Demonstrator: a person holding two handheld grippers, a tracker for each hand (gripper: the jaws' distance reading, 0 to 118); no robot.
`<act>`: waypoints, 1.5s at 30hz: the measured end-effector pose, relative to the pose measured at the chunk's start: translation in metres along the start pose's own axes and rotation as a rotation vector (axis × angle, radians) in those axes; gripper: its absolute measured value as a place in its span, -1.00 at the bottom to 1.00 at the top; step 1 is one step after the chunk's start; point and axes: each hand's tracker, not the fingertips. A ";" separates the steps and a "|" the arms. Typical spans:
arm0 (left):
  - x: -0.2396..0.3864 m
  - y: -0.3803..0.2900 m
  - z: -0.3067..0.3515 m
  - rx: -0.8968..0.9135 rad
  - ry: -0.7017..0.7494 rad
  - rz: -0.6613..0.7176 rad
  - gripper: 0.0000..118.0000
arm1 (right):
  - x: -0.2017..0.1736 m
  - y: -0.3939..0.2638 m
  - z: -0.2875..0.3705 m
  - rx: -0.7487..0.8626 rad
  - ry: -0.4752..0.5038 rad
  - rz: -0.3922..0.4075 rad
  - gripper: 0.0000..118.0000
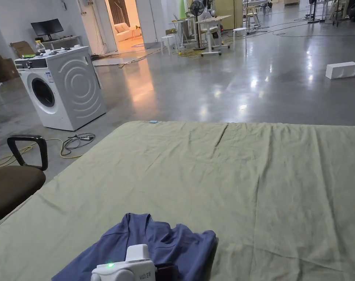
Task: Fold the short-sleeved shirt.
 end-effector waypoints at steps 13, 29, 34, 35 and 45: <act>-0.022 0.025 -0.003 -0.016 0.044 0.024 -0.84 | -0.019 -0.019 -0.006 -0.074 0.097 0.002 -1.00; 0.153 0.138 0.127 0.414 -0.300 -0.078 -0.89 | 0.051 -0.065 0.053 -0.047 0.006 -0.136 -1.00; 0.313 0.095 0.072 0.248 -0.476 -0.247 -0.89 | 0.078 -0.078 0.076 -0.032 -0.087 -0.211 -1.00; 0.344 0.071 0.059 0.186 -0.534 -0.254 -0.89 | 0.083 -0.081 0.080 -0.029 -0.111 -0.224 -1.00; 0.510 -0.221 0.046 -0.263 -0.861 -0.385 -0.89 | 0.114 -0.100 0.101 -0.064 -0.227 -0.286 -1.00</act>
